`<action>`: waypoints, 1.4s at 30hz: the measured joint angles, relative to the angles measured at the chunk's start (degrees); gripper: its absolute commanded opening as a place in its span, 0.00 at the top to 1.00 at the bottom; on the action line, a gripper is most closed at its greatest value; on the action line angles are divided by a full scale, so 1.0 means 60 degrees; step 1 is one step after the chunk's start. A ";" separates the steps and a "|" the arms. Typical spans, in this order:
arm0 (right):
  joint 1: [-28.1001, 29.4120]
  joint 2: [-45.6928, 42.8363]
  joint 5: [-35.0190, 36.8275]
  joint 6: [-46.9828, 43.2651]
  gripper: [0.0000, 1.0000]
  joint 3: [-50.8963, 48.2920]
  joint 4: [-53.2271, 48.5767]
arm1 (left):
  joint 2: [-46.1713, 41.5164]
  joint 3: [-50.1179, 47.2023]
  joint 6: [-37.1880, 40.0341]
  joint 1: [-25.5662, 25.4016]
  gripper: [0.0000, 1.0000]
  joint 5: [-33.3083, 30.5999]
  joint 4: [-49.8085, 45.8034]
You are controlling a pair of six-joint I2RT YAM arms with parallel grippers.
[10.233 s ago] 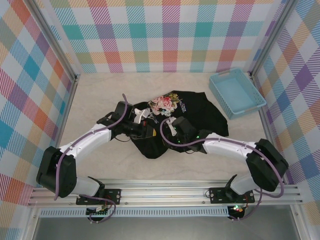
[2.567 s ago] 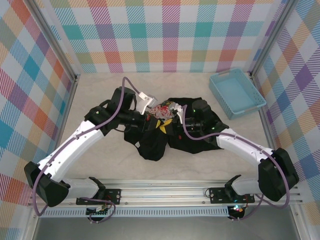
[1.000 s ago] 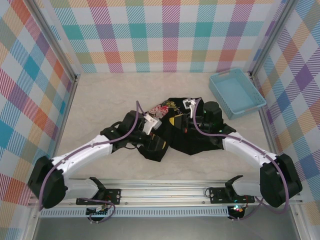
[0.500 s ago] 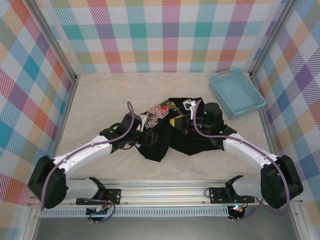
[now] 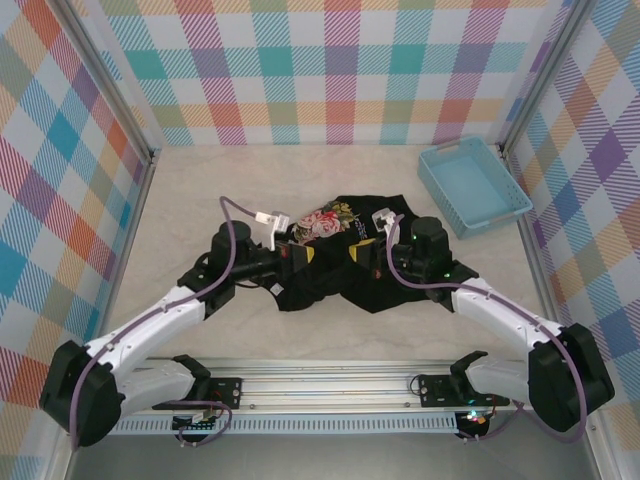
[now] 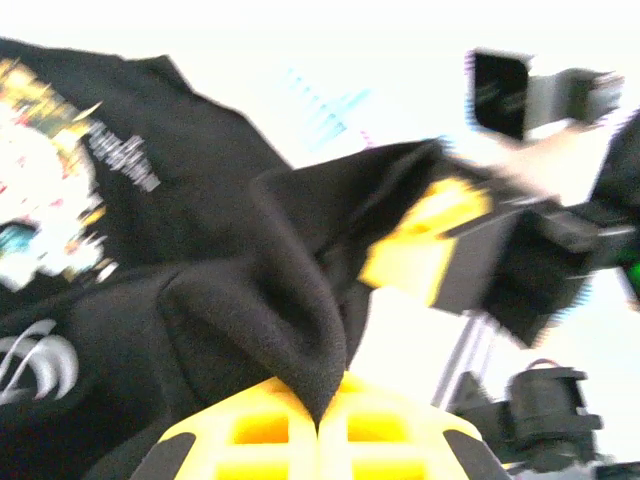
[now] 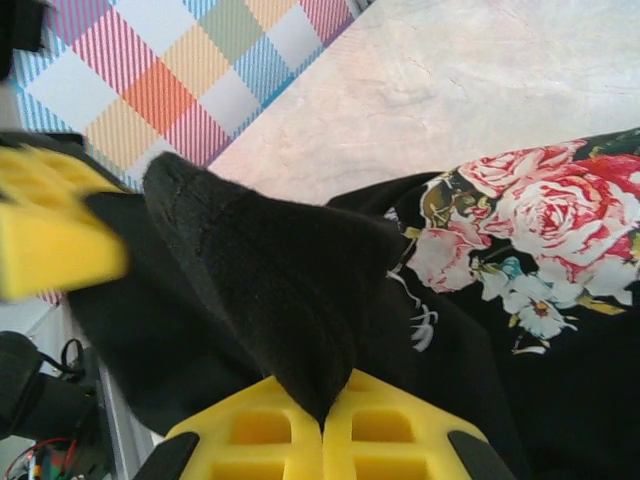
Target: Fold the inside-out t-shirt
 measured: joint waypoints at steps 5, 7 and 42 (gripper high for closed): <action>0.0000 0.0004 0.0663 -0.0066 0.73 0.0069 -0.0412 | -0.0120 -0.0335 -0.0528 0.0146 1.00 0.1235 0.1526; 0.0000 0.0051 0.1341 -0.0044 0.68 0.0350 -0.1180 | -0.0113 -0.0361 -0.0667 0.0160 1.00 0.1639 0.1818; 0.1370 0.1344 0.0714 0.2320 0.56 0.2328 -0.3384 | -0.0357 0.0098 0.0546 0.0302 1.00 0.1698 -0.0095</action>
